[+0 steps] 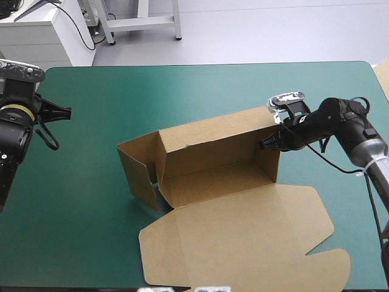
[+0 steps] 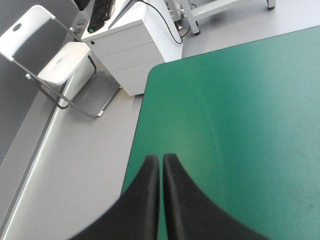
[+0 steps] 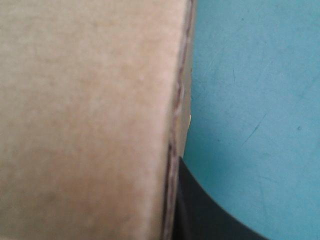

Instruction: Fold the box

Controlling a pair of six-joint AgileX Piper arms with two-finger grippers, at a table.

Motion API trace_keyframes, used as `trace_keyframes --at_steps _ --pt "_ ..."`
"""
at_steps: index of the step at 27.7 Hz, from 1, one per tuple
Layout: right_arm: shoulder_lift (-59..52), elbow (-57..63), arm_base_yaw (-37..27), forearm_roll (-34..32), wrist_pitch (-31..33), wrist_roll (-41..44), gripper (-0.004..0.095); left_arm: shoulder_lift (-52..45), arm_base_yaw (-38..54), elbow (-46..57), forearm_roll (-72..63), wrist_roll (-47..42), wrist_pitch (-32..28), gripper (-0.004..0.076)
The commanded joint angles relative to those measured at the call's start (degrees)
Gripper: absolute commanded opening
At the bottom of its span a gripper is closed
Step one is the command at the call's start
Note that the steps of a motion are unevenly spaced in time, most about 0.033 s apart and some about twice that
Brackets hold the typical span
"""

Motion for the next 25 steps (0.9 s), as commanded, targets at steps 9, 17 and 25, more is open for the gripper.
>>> trace_keyframes --at_steps 9,17,25 --pt "13.9 -8.8 5.0 3.9 -15.0 -6.6 0.0064 0.0 0.1 -1.5 -1.0 6.6 3.4 0.0007" --pt "13.9 -20.7 5.0 0.4 -6.2 -2.8 0.0292 1.9 0.1 -1.5 -1.0 7.3 4.8 0.0007" --pt "13.9 -35.7 5.0 -11.0 9.1 1.7 0.0312 2.3 0.1 -1.5 -3.8 7.3 5.7 0.0007"
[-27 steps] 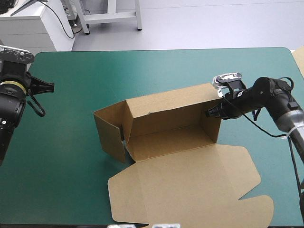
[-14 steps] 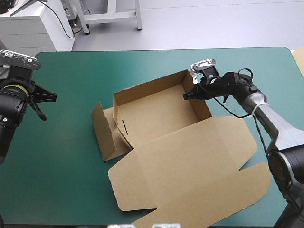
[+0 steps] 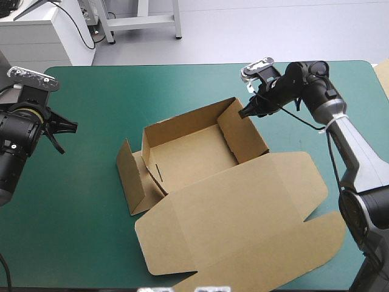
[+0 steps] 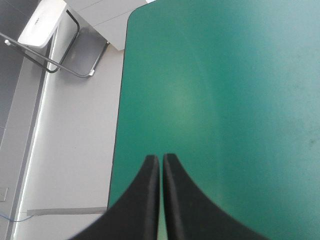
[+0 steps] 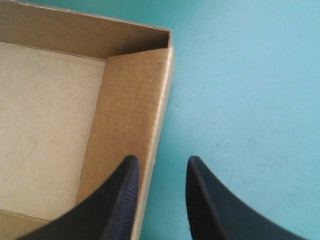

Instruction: Fold the box

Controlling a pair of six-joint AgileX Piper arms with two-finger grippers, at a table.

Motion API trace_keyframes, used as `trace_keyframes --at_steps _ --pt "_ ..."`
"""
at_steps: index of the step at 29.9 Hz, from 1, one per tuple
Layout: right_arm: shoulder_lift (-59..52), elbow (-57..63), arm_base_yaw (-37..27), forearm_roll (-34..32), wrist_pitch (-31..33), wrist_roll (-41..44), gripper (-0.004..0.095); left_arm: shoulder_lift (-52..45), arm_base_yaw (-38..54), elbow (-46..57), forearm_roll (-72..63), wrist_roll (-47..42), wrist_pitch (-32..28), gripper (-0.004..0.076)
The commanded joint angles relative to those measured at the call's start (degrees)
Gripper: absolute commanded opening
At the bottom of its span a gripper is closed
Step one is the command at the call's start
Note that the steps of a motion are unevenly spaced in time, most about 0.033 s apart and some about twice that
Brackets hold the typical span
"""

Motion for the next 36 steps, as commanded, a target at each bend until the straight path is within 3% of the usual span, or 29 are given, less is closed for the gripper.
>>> trace_keyframes --at_steps 1,8,15,33,36 --pt "-3.1 -7.4 0.0 -3.2 5.4 2.8 0.0312 -1.1 0.0 -1.6 -0.4 0.0 -1.9 0.0007" --pt "-2.6 -9.5 0.0 -2.7 9.1 2.9 0.0308 -1.1 0.0 -1.6 -0.5 0.0 -1.9 0.0007" --pt "2.1 -9.5 0.0 2.0 9.1 2.7 0.0308 -1.1 0.0 -1.6 -1.6 0.0 -0.6 0.0007" --pt "12.9 -9.5 0.0 5.2 9.1 3.1 0.0307 -1.1 0.0 -1.6 -3.7 0.0 -1.1 0.0007" --pt "13.8 -9.5 0.0 4.6 9.1 4.6 0.0239 -1.1 0.0 -1.6 -6.3 0.0 -1.5 0.0007"
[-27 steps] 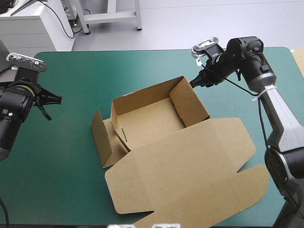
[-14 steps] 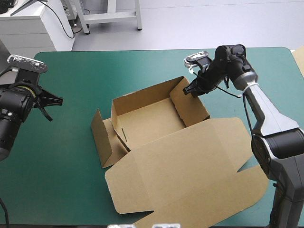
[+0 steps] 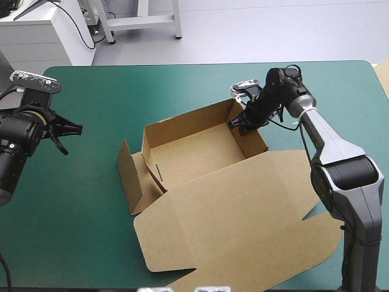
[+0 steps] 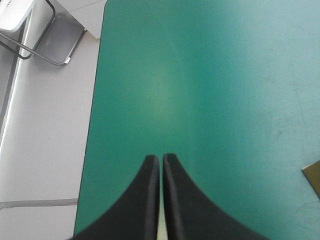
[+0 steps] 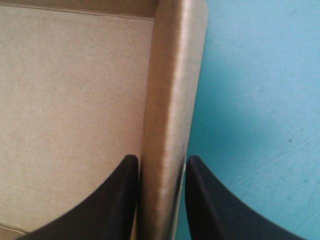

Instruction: Fold the box

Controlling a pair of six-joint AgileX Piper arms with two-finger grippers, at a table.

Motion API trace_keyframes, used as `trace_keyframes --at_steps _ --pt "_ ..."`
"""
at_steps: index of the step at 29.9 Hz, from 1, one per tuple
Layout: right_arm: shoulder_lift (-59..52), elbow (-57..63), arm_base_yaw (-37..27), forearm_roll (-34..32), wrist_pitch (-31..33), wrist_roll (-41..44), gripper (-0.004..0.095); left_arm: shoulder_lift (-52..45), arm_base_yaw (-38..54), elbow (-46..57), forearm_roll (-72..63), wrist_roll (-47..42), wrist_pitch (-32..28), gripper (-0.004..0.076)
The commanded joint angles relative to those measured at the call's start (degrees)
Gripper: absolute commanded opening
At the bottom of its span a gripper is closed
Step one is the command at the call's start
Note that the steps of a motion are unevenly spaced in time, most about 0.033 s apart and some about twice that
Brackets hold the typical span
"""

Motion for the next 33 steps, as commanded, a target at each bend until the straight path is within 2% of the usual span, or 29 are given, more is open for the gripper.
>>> trace_keyframes --at_steps 1,4,12,18,22,25,28,33 --pt "-2.6 -1.7 -0.1 -0.1 0.4 2.6 0.0171 -1.1 0.0 -1.6 -2.9 0.0 -4.4 0.0007" --pt "-2.3 -1.7 -0.1 -0.1 0.4 4.4 -0.0019 -1.0 0.0 -1.6 -5.9 0.0 -6.4 0.0007" --pt "-6.2 -1.7 -1.4 0.3 -0.3 6.2 -0.0019 2.1 0.0 -1.6 -4.6 -0.5 -10.7 0.0007" --pt "-12.6 -1.7 -7.5 1.0 0.4 7.4 -0.0019 5.9 2.0 -1.6 -6.7 -2.9 -11.4 0.0008" --pt "-18.3 -1.7 -14.1 5.2 0.5 7.1 -0.0019 6.8 8.2 -1.6 -19.9 -2.4 -14.2 0.0008" --pt "-22.1 -1.7 -17.4 5.3 0.5 6.7 -0.0019 7.3 11.5 -1.6 -33.6 3.3 -15.7 0.0008" --pt "-25.3 -1.7 -19.0 5.4 0.5 5.8 -0.0020 8.3 12.6 -1.6 -47.7 11.3 -15.9 0.0007" --pt "-28.1 -1.7 -19.2 9.2 0.5 4.3 -0.0019 9.9 12.6 -1.6 -63.1 17.3 -14.6 0.0007"
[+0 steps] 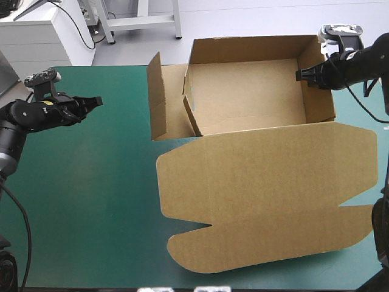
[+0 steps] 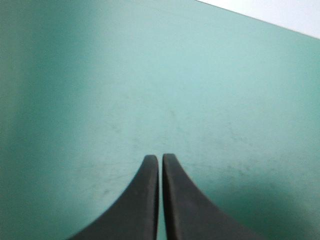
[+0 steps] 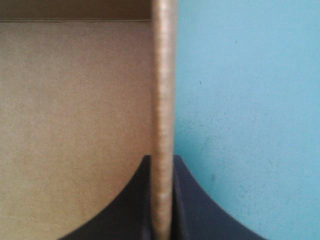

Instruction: Fold the box

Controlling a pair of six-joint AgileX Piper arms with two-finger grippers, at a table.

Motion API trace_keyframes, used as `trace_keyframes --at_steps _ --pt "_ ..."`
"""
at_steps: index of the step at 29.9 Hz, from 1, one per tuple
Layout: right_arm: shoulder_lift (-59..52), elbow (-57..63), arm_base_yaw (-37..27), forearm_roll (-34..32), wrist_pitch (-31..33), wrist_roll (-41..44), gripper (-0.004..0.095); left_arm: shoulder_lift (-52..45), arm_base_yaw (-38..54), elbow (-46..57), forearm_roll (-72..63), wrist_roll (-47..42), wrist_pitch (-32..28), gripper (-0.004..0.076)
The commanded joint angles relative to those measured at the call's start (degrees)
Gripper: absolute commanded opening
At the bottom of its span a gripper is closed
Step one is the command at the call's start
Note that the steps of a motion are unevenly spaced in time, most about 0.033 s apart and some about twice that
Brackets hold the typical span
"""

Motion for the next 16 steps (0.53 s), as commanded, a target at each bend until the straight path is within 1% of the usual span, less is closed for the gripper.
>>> trace_keyframes --at_steps 1,3,8,10,12,16 --pt "-3.8 -1.6 -0.3 7.4 -0.2 -1.5 -0.0019 -0.9 0.1 -1.6 -14.8 7.1 -0.9 0.0007" --pt "-3.9 -1.6 -0.3 9.5 -0.4 -2.8 -0.0019 -0.8 0.1 -1.6 -21.7 12.4 1.2 0.0007" --pt "-3.8 -1.6 0.1 9.6 -1.5 -3.1 -0.0019 -0.8 0.1 -1.6 -36.0 20.6 6.9 0.0005" --pt "-3.8 -1.6 0.1 9.9 -2.0 -3.1 -0.0019 -0.8 0.1 -1.6 -40.7 24.3 9.8 -0.0008" --pt "-3.8 -1.6 0.1 11.0 -2.8 -3.0 -0.0019 -0.9 0.1 -1.6 -44.3 26.1 12.4 -0.0008" --pt "-3.8 -1.6 1.5 12.6 -4.9 -2.9 -0.0019 -0.9 0.0 -1.6 -46.2 26.4 14.2 -0.0008"
